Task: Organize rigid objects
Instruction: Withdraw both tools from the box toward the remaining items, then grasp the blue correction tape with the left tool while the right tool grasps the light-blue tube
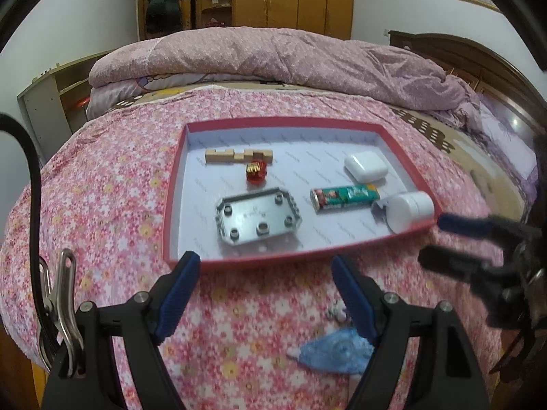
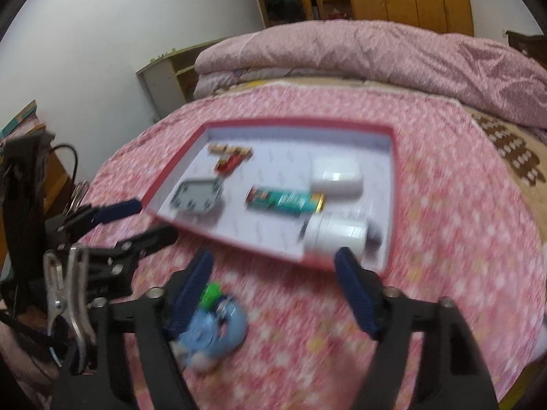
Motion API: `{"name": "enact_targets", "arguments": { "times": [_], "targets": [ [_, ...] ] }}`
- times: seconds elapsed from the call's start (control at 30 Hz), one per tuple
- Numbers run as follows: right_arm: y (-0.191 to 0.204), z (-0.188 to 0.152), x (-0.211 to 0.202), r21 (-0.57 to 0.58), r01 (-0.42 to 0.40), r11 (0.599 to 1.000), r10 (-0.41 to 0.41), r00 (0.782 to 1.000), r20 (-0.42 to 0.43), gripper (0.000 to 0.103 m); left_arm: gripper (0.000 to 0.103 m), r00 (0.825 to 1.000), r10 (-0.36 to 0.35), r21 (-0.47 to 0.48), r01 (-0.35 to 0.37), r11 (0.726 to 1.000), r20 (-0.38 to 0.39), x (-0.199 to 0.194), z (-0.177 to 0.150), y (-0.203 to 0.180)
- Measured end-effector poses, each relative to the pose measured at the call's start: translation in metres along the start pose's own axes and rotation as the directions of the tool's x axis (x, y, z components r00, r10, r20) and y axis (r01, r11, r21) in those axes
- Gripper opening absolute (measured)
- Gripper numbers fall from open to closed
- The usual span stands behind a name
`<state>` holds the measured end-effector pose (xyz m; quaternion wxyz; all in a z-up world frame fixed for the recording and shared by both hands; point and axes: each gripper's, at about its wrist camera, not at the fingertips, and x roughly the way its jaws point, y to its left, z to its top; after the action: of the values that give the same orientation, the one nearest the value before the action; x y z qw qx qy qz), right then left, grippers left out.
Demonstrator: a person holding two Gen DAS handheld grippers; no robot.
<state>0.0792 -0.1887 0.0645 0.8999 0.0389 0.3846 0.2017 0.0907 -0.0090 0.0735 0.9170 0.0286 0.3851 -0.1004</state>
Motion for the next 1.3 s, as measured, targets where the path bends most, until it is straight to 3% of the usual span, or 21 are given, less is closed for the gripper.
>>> {"name": "enact_targets", "arguments": {
  "times": [0.17,0.23,0.5,0.57,0.63,0.7,0.77,0.97,1.3],
  "targets": [
    [0.007,-0.028,0.005,0.041,-0.045,0.998,0.048,0.996,-0.08,0.045,0.083,1.0,-0.006,0.002,0.006,1.0,-0.024,-0.001,-0.01,0.0],
    [0.007,-0.036,0.007,0.054,-0.058,0.997,0.064,0.993,-0.103,0.039,0.083,0.999,-0.008,0.006,0.008,1.0,-0.033,-0.001,-0.014,-0.001],
    [0.014,-0.055,0.017,0.085,-0.071,0.994,0.084,0.985,-0.151,0.037,0.083,0.998,-0.037,0.003,0.037,0.999,-0.051,-0.005,-0.029,-0.005],
    [0.018,-0.056,0.018,0.079,-0.078,0.994,0.089,0.985,-0.149,0.028,0.083,0.998,-0.037,0.008,0.038,0.999,-0.058,-0.005,-0.033,-0.007],
    [0.02,-0.058,0.017,0.08,-0.071,0.994,0.081,0.987,-0.139,0.027,0.083,0.997,-0.043,0.02,0.044,0.999,-0.065,-0.005,-0.036,-0.009],
    [0.02,-0.058,0.012,0.077,-0.06,0.995,0.07,0.989,-0.127,0.018,0.083,0.996,-0.051,0.026,0.053,0.998,-0.068,-0.005,-0.038,-0.011],
    [0.018,-0.059,0.008,0.076,-0.036,0.996,0.044,0.992,-0.117,0.002,0.083,0.995,-0.062,0.036,0.065,0.997,-0.078,-0.004,-0.039,-0.015],
    [-0.008,-0.064,-0.002,0.121,0.047,0.992,-0.033,0.992,-0.119,0.002,0.083,0.987,-0.115,0.061,0.123,0.991,-0.116,0.001,-0.045,-0.032],
    [-0.019,-0.075,-0.009,0.144,0.024,0.989,-0.008,0.994,-0.111,0.002,0.088,0.98,-0.124,0.145,0.147,0.978,-0.157,0.012,-0.057,-0.061]
  ]
}}
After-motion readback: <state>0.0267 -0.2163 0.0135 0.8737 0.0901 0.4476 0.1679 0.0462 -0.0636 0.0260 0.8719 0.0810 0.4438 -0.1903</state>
